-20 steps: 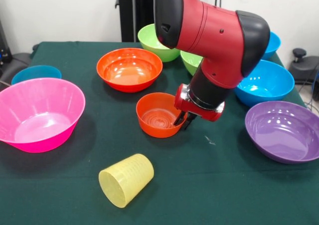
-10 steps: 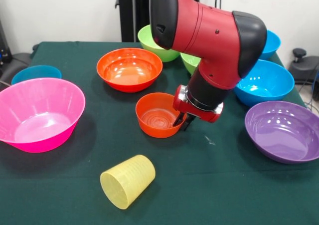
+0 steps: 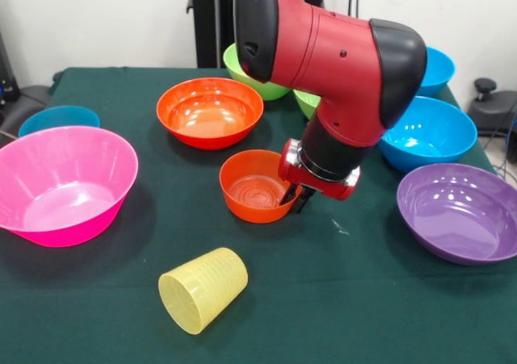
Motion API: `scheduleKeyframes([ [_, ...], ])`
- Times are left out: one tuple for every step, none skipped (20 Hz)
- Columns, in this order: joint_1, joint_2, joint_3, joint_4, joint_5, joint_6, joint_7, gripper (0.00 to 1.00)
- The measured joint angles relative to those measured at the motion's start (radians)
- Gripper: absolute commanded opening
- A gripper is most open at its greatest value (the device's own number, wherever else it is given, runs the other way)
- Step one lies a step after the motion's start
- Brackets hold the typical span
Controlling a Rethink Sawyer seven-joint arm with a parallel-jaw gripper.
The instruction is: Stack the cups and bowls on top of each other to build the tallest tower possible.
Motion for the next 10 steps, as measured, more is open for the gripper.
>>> scheduleKeyframes([
  [-0.005,-0.001,0.004,-0.001,0.003,0.004,0.000,0.00],
  [-0.006,-0.001,0.005,-0.002,0.003,0.005,0.000,0.00],
  [-0.008,-0.001,0.006,-0.003,0.005,0.007,0.000,0.00],
  [-0.009,-0.001,0.007,-0.004,0.006,0.009,0.000,0.00],
  [-0.010,-0.001,0.008,-0.004,0.006,0.009,0.000,0.00],
  [-0.011,-0.001,0.009,-0.005,0.006,0.011,0.000,0.00],
  [-0.013,-0.001,0.011,-0.007,0.006,0.013,0.000,0.00],
  [-0.014,0.000,0.011,-0.009,0.006,0.015,0.000,0.00],
  [-0.015,0.000,0.012,-0.012,0.006,0.017,0.000,0.00],
  [-0.016,0.001,0.014,-0.015,0.006,0.019,0.000,0.00],
])
